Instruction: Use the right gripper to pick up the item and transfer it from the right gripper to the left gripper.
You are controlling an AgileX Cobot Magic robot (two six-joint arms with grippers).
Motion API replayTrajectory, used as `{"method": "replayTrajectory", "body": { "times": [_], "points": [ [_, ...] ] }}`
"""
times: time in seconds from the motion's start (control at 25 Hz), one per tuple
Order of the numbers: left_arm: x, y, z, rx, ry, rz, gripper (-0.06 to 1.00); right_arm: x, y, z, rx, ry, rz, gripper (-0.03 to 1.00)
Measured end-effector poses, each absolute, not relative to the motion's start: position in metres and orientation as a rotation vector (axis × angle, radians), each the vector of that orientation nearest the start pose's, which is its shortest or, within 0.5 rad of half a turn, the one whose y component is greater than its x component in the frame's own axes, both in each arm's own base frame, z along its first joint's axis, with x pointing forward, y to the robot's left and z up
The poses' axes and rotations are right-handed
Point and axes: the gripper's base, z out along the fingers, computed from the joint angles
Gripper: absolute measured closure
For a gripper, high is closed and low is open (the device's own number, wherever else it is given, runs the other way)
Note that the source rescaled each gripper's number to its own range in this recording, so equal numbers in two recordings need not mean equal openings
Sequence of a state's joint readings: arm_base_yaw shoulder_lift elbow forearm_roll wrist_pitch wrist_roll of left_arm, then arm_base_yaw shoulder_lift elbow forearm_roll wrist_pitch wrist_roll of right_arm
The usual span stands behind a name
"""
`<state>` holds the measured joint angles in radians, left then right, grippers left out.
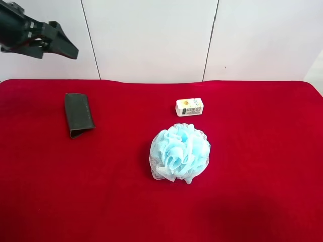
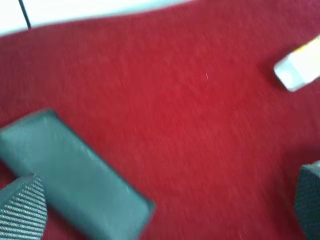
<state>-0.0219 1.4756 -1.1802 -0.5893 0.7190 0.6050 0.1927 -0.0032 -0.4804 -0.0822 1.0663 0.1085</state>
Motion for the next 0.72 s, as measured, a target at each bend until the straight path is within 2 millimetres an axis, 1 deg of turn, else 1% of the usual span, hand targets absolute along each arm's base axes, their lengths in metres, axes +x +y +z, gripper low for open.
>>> {"method": "replayTrajectory", "body": {
  "times": [0.2, 0.28, 0.32, 0.44, 0.52, 0.72],
  "points": [
    [0.278, -0.037, 0.338, 0.333, 2.436, -0.391, -0.05, -0.002, -0.007, 0.272, -0.084, 2.063, 0.087, 0.04],
    [0.263, -0.037, 0.342, 0.317, 2.460, -0.393, -0.05, -0.002, -0.007, 0.272, -0.084, 2.063, 0.087, 0.04],
    [0.252, -0.037, 0.345, 0.321, 2.463, -0.396, -0.05, -0.002, -0.007, 0.272, -0.084, 2.063, 0.087, 0.04],
    [0.222, -0.036, 0.347, 0.324, 2.464, -0.397, -0.05, -0.002, -0.007, 0.272, -0.084, 2.063, 0.087, 0.04],
    [0.201, -0.035, 0.344, 0.315, 2.459, -0.394, -0.05, -0.002, -0.007, 0.272, -0.084, 2.063, 0.087, 0.04],
    [0.144, -0.031, 0.343, 0.316, 2.380, -0.331, -0.05, -0.002, -0.007, 0.272, -0.084, 2.063, 0.087, 0.04]
  ]
}}
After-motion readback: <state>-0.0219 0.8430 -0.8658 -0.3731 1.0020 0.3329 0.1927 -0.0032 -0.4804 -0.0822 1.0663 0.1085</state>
